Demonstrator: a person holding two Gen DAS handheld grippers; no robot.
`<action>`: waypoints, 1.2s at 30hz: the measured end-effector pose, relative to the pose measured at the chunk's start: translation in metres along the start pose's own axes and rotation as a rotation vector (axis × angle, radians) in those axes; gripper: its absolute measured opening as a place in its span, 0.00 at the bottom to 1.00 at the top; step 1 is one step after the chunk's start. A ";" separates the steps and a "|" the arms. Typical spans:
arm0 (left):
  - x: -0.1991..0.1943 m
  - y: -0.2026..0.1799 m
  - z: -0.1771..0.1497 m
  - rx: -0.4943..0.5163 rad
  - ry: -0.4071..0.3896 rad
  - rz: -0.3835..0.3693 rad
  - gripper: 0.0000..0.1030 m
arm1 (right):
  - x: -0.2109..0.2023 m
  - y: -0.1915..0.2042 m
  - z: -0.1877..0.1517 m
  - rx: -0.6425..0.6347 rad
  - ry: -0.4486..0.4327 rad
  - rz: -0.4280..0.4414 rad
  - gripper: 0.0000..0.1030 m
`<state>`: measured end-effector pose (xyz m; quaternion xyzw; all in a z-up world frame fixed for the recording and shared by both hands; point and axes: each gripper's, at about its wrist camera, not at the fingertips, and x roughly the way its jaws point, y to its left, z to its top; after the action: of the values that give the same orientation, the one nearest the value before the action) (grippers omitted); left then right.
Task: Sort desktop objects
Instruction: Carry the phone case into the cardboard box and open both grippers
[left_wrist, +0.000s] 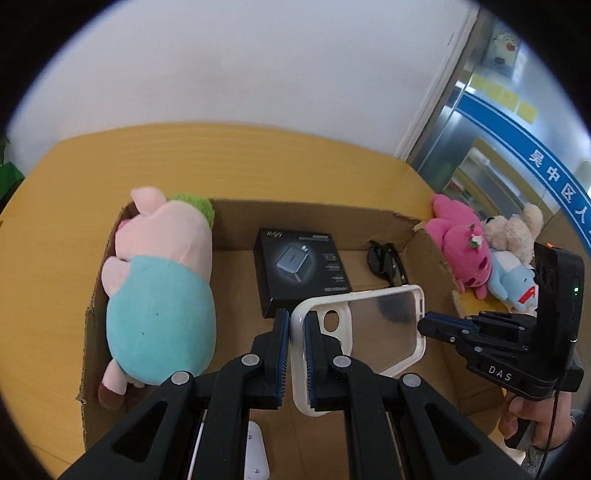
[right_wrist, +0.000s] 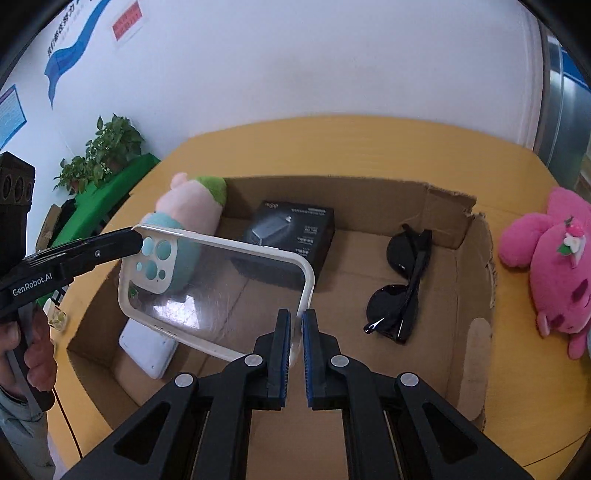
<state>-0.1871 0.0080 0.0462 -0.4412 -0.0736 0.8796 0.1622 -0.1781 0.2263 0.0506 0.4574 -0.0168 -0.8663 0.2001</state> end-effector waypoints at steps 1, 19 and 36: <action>0.012 0.005 -0.001 -0.014 0.030 0.006 0.07 | 0.010 -0.003 0.001 0.003 0.025 -0.002 0.06; 0.080 0.004 -0.005 0.053 0.260 0.199 0.09 | 0.091 -0.023 -0.008 0.080 0.307 -0.023 0.08; -0.119 -0.027 -0.090 0.058 -0.344 0.198 0.76 | -0.097 0.046 -0.070 -0.004 -0.300 -0.089 1.00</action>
<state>-0.0426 -0.0095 0.0886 -0.2845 -0.0313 0.9554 0.0727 -0.0584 0.2301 0.0956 0.3229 -0.0245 -0.9329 0.1577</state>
